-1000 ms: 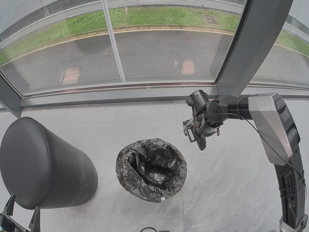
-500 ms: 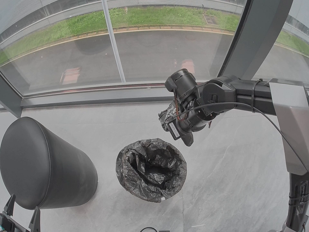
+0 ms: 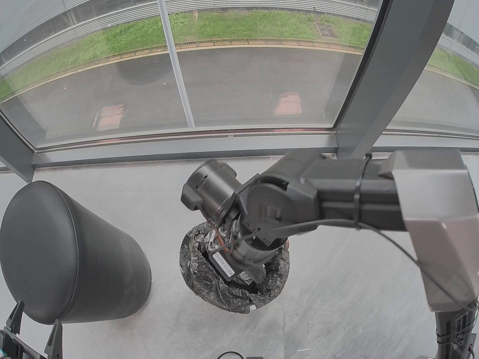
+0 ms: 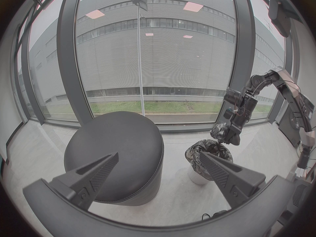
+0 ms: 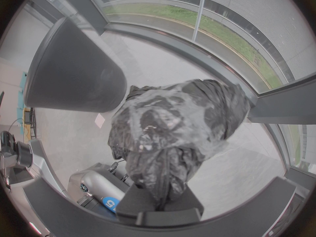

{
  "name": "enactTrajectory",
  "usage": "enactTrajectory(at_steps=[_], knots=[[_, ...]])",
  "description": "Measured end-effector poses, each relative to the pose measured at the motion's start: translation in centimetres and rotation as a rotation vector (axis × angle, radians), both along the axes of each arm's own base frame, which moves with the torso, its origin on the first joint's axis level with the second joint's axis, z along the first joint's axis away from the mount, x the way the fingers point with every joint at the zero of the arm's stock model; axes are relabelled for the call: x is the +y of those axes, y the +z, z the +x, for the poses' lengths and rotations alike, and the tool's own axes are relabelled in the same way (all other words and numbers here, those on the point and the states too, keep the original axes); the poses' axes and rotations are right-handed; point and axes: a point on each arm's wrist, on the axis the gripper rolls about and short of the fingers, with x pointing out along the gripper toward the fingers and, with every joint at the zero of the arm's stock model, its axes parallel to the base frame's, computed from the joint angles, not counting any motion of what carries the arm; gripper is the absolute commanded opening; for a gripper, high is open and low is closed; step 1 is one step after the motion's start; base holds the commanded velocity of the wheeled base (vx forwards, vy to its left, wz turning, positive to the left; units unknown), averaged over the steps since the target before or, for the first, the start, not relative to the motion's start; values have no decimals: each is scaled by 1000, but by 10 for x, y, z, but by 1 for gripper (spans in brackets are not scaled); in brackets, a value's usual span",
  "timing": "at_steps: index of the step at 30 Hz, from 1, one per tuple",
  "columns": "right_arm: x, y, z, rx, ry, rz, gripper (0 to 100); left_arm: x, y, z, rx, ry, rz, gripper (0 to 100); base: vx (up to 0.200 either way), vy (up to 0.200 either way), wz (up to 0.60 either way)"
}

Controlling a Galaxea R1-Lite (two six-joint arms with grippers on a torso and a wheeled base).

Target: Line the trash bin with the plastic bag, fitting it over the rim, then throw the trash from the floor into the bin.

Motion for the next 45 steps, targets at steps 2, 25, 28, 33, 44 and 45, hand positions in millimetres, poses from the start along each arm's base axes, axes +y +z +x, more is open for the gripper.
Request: enactTrajectory(at_steps=[2, 25, 28, 33, 44, 45], knots=[[4, -11, -2, 23, -4, -21, 0, 0, 0, 0, 0, 0, 0, 100, 0, 0, 0], [28, -94, 7, 89, 4, -118, 0, 0, 0, 0, 0, 0, 0, 100, 0, 0, 0], [28, -96, 7, 89, 5, -120, 0, 0, 0, 0, 0, 0, 0, 100, 0, 0, 0], [27, -97, 10, 75, -9, -135, 100, 0, 0, 0, 0, 0, 0, 100, 0, 0, 0], [26, -95, 13, 62, -19, -123, 100, 0, 0, 0, 0, 0, 0, 100, 0, 0, 0], [26, -95, 13, 58, -19, -119, 100, 0, 0, 0, 0, 0, 0, 100, 0, 0, 0]])
